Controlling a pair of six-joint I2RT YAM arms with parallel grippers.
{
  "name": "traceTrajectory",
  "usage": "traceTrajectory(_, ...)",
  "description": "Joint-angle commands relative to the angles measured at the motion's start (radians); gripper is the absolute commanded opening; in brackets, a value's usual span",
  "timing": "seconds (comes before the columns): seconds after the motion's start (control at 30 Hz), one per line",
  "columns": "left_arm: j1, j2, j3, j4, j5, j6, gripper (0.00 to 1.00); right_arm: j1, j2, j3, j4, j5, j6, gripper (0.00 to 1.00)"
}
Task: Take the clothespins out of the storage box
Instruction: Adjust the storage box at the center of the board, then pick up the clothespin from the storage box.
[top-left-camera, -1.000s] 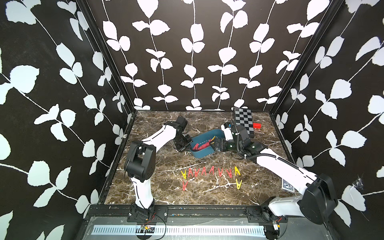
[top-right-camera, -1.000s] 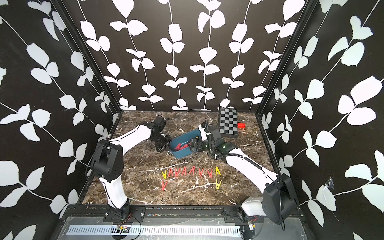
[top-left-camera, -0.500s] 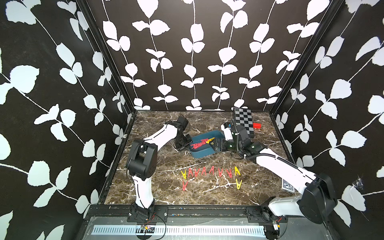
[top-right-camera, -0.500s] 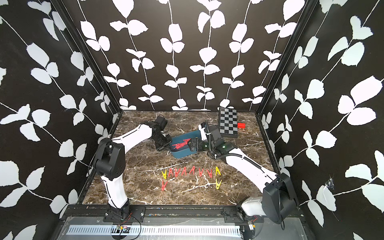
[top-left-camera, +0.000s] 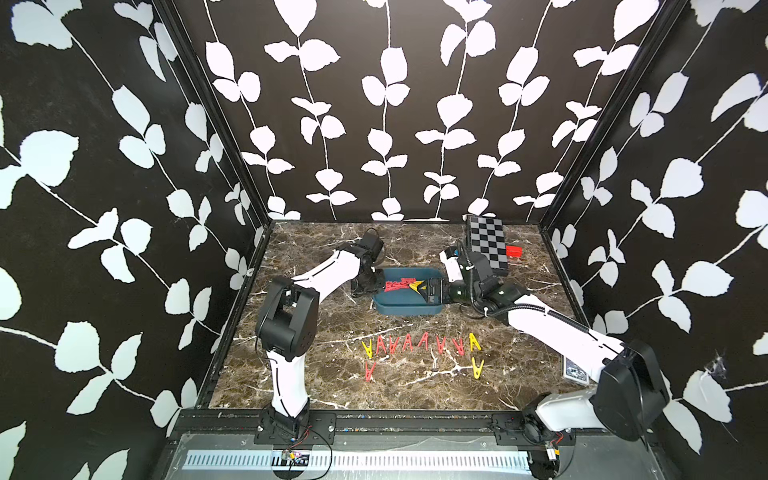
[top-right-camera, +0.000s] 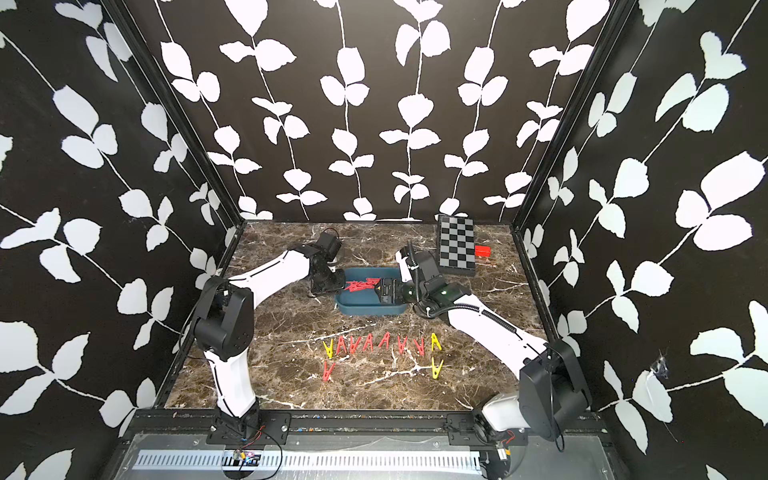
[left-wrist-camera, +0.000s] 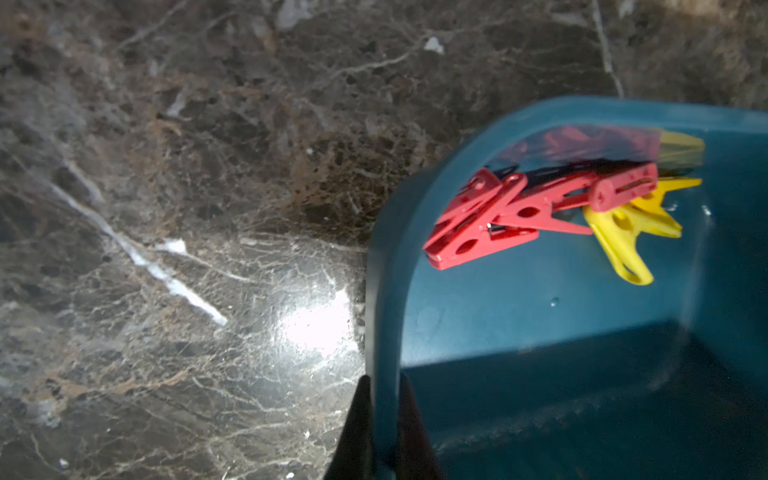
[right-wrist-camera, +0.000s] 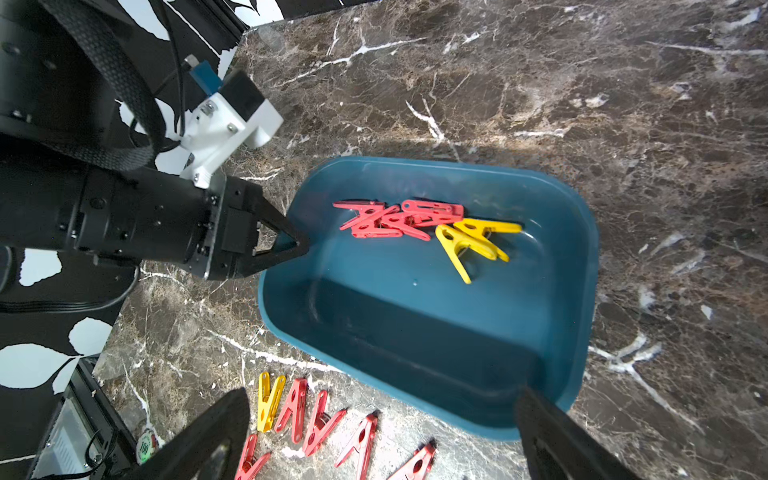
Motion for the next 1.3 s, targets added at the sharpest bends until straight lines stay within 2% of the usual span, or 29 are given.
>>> traceTrajectory(0.0, -0.009, -0.003, -0.031, 0.025, -0.042, 0.056, 0.0, -0.005, 0.013, -0.002, 0.009, 0.006, -0.002, 0.99)
traceTrajectory(0.17, -0.011, 0.0, -0.048, 0.052, -0.047, 0.065, 0.0, -0.005, 0.035, 0.023, -0.022, 0.025, -0.011, 0.99)
traceTrajectory(0.23, -0.012, 0.004, -0.048, 0.058, -0.046, 0.065, 0.08, -0.005, 0.052, 0.038, -0.041, 0.03, -0.014, 0.99)
traceTrajectory(0.47, -0.011, -0.015, -0.042, 0.081, -0.032, 0.061, 0.25, -0.002, 0.148, 0.125, -0.112, 0.047, -0.075, 0.99)
traceTrajectory(0.6, -0.01, -0.043, -0.036, 0.077, -0.028, 0.057, 0.29, -0.002, 0.229, 0.194, -0.155, 0.075, -0.134, 0.99)
traceTrajectory(0.67, -0.01, -0.067, -0.036, 0.076, -0.032, 0.05, 0.34, -0.002, 0.273, 0.229, -0.173, 0.08, -0.158, 0.92)
traceTrajectory(0.73, -0.009, -0.098, -0.036, 0.076, -0.029, 0.041, 0.36, -0.002, 0.319, 0.267, -0.195, 0.083, -0.178, 0.86)
traceTrajectory(0.93, -0.008, -0.203, -0.047, 0.064, -0.026, 0.011, 0.62, -0.004, 0.424, 0.347, -0.227, 0.099, -0.211, 0.63)
traceTrajectory(1.0, -0.009, -0.245, -0.066, 0.066, -0.025, -0.004, 0.68, -0.005, 0.458, 0.364, -0.242, 0.11, -0.217, 0.56)
traceTrajectory(1.07, -0.008, -0.284, -0.088, 0.077, -0.016, -0.016, 0.75, -0.007, 0.481, 0.371, -0.246, 0.117, -0.222, 0.52)
traceTrajectory(1.2, -0.008, -0.352, -0.13, 0.101, 0.013, -0.035, 0.96, -0.01, 0.522, 0.38, -0.249, 0.121, -0.223, 0.47)
traceTrajectory(1.27, -0.009, -0.375, -0.143, 0.108, 0.017, -0.035, 0.99, -0.011, 0.542, 0.389, -0.257, 0.113, -0.228, 0.43)
